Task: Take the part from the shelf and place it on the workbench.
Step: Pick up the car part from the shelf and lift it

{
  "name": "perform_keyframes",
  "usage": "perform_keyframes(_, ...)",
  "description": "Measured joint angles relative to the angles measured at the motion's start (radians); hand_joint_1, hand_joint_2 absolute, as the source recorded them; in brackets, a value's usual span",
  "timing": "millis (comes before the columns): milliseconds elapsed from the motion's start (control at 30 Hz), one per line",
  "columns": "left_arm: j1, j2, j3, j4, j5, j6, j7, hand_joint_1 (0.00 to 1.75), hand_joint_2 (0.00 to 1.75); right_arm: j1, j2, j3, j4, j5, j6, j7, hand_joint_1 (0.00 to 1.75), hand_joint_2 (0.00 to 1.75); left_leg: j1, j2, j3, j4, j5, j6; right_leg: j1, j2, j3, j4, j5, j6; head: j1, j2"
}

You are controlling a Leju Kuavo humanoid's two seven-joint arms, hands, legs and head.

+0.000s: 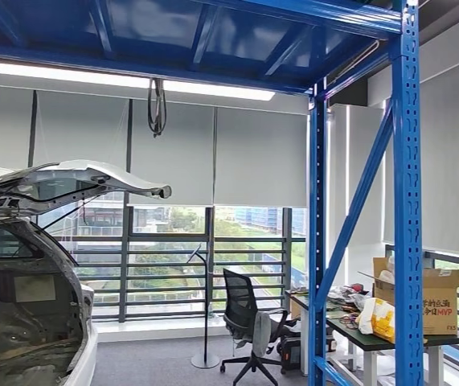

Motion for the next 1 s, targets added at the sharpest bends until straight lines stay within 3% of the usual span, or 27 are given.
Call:
perform_keyframes(400,-0.004,-0.002,0.000,0.000,0.000,-0.014,-0.018,0.00,0.00,-0.036,0.052,0.026,0.016,-0.001,0.009,0.000,0.00,0.00,0.001,0.000,0.001,0.000,0.000,0.000,0.001,0.000,0.000,0.000,0.000,0.000,0.000,0.000)
perform_keyframes(1000,-0.004,-0.003,0.000,0.000,0.000,-0.016,-0.018,0.00,0.00,-0.045,0.070,0.037,0.027,-0.009,0.016,0.000,0.00,0.00,0.001,0.000,0.001,0.000,0.000,0.000,0.001,0.000,0.001,0.000,0.000,0.000,0.000,0.000)
